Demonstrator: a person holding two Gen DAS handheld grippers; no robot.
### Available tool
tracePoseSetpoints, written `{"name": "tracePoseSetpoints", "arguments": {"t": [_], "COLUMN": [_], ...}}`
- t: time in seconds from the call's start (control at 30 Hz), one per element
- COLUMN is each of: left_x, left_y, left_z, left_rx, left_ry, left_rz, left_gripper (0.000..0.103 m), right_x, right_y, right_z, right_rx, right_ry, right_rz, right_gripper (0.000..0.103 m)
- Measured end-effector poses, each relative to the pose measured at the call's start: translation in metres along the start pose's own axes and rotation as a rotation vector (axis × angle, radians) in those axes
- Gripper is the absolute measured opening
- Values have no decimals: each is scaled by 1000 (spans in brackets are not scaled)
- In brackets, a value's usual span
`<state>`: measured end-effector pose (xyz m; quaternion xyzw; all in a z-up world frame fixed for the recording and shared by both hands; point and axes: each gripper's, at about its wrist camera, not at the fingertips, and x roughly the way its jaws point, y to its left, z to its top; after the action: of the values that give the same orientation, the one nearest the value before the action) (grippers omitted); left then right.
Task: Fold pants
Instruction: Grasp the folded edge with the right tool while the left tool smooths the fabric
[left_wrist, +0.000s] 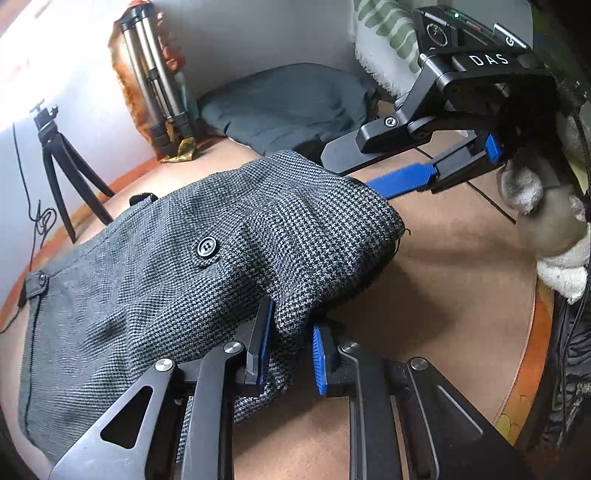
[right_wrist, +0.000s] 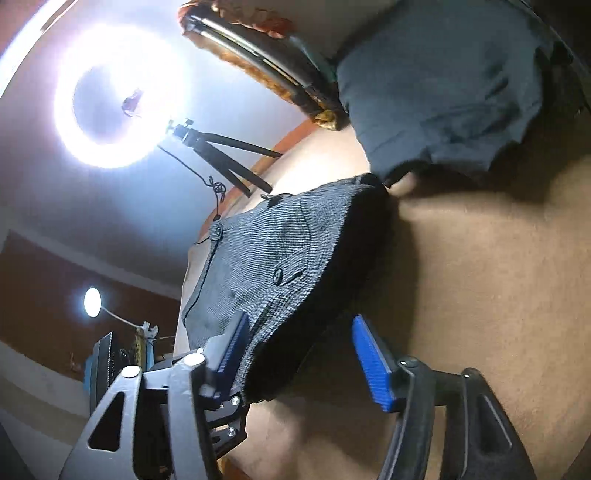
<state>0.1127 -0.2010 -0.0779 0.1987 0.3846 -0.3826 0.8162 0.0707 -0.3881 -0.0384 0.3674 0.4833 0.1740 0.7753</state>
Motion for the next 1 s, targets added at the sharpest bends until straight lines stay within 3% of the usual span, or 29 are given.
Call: {"name": "tracePoseSetpoints", "arguments": {"t": [0.13,0.3,0.4,0.5,0.53,0.67,0.73,0.87,1.0], "left_x": [2,1,0,-4,-9,-44,-59,-59,-36], "left_y": [0,1,-1,-3,-2,14,34,75,95], "left_z": [-1,-1,-1,-2,-3,-10,-14,-18,-20], "left_rx": [3,5,14,18,12,-41,-76,-149,-210], "left_ry": [-1,-1,7,34,40,-2,-29,-24,-5], "left_rz": [-1,-3,1,-14,-30,-51,13,219,268], "left_gripper": [17,17,17,21,23,28,30,30,30], "right_x": [10,34,50,57,57,53,51,45,45], "right_y": [2,-6,-13,-10,-9,-11,-11,-4,4], "right_z": [-1,-1,0,1,1,-2,-4,-5,-6], "right_rx": [15,74,128,116,107,91,75,38,-2], "right_ry": [25,70,96,95,90,85,84,61,51], "right_rz": [21,27,76,91,86,49,22,4,-37], "right_gripper": [74,74,73,49,36,17,14,12,12]}}
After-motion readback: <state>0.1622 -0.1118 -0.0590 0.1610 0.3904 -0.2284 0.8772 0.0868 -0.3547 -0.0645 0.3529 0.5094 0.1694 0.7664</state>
